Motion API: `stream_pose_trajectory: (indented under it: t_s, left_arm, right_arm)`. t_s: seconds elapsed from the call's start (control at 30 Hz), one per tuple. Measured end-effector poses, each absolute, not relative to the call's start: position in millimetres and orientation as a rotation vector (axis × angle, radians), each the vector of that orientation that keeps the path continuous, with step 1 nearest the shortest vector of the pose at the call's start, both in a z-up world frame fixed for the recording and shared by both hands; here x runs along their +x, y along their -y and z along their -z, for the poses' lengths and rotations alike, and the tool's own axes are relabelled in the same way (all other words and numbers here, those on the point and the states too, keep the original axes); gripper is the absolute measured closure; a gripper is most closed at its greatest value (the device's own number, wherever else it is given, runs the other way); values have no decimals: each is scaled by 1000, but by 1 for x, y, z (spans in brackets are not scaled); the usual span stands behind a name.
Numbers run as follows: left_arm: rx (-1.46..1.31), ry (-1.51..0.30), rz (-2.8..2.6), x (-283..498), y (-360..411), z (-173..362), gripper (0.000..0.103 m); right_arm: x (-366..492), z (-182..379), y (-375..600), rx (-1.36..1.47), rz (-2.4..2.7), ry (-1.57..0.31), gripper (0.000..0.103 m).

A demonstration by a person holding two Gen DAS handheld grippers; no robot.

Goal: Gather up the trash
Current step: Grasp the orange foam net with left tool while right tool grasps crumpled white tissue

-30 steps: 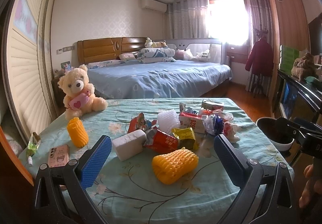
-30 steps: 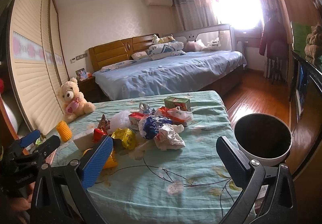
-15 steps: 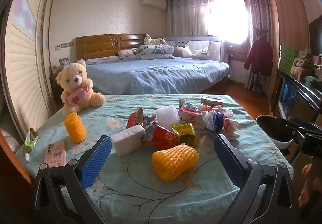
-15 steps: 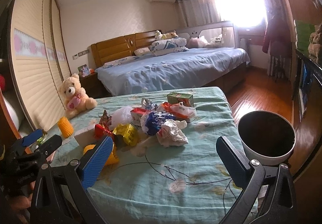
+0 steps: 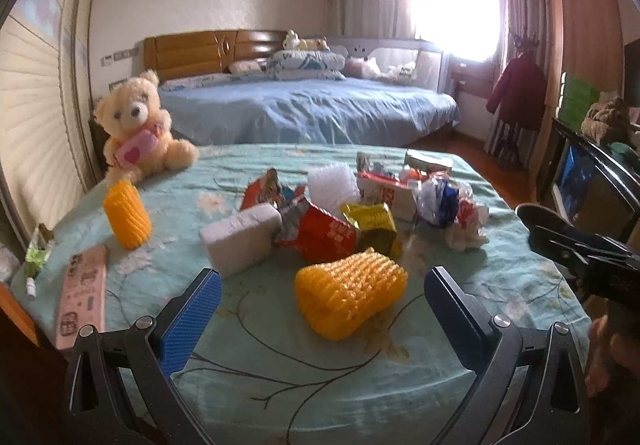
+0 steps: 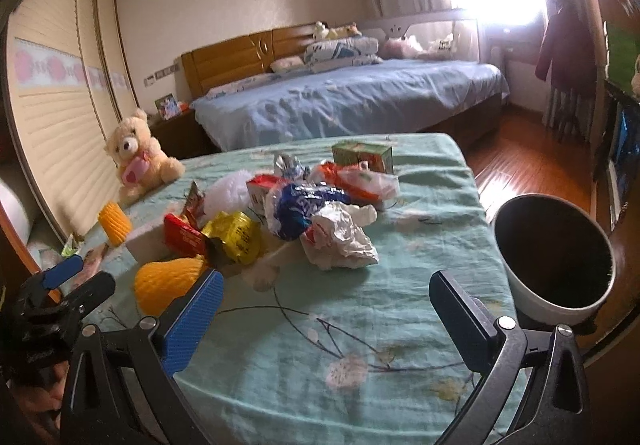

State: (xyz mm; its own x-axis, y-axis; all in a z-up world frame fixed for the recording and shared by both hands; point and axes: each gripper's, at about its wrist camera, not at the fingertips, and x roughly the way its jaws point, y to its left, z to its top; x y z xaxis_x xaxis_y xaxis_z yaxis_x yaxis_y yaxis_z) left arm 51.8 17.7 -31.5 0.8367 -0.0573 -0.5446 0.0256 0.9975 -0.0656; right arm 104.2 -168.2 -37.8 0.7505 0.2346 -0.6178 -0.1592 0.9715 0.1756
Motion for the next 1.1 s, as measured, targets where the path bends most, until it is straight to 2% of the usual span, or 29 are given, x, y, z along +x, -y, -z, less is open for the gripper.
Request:
stream_pose_trajectory:
  t_s: [0.07, 0.27, 0.47, 0.53, 0.63, 0.7, 0.77, 0.8, 0.97, 1.1]
  left_arm:
    - [-52, -597, 48, 59, -15, 35, 2]
    - [-53, -662, 56, 86, -16, 50, 4]
    - [-56, -696, 64, 106, -17, 61, 12]
    - [-60, -708, 71, 111, -17, 64, 19]
    - [-78, -731, 101, 121, -16, 69, 33]
    - [-80, -731, 125, 124, -13, 70, 49]
    - [-65, -719, 141, 125, -10, 69, 59]
    - [-61, -713, 151, 124, -9, 69, 72]
    - [-32, -700, 227, 119, 4, 68, 88]
    - [-16, -689, 297, 115, 16, 63, 91]
  right_arm:
    - [115, 46, 166, 106, -217, -718, 2]
    - [147, 66, 165, 109, -232, -800, 16]
    - [173, 77, 162, 119, -246, -838, 17]
    - [180, 80, 159, 121, -268, -851, 21]
    - [191, 87, 155, 126, -282, -878, 36]
    - [195, 91, 156, 133, -286, -890, 58]
    - [196, 92, 158, 146, -295, -891, 66]
    - [196, 91, 159, 150, -298, -887, 72]
    - [186, 84, 172, 172, -296, -862, 74]
    - [175, 78, 185, 194, -288, -850, 74]
